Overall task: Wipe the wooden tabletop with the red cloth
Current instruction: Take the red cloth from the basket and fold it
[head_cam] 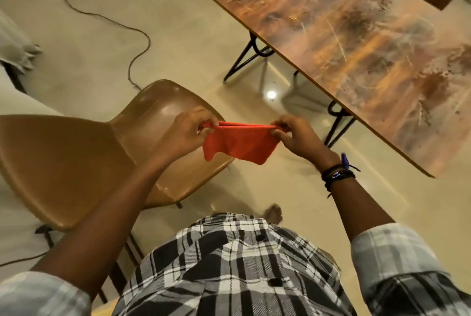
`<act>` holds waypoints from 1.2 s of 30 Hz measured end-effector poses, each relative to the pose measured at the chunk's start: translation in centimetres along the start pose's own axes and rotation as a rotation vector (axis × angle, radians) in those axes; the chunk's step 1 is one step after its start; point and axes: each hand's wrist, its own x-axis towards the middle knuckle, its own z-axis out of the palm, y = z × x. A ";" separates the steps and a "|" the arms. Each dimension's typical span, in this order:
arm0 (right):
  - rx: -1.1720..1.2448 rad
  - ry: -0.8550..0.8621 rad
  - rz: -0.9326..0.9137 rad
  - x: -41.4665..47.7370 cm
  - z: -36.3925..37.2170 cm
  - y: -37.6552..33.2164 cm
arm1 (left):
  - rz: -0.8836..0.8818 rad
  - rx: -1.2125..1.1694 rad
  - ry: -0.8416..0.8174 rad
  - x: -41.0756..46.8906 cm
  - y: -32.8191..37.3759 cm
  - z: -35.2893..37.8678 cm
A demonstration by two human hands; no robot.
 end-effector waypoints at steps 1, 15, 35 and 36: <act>0.039 0.035 0.055 -0.3 -0.2 0.4 | -0.054 -0.086 0.011 0.7 0.5 0.5; 0.201 0.514 0.428 -3.6 -5.9 4.6 | -0.288 -0.545 -0.206 11.2 13.8 9.9; 0.121 0.382 0.179 -9.4 -16.0 17.7 | -0.376 -0.358 -0.427 20.1 26.9 19.9; 0.140 0.388 0.155 -9.8 -16.0 17.7 | -0.406 -0.403 -0.396 20.5 27.8 20.3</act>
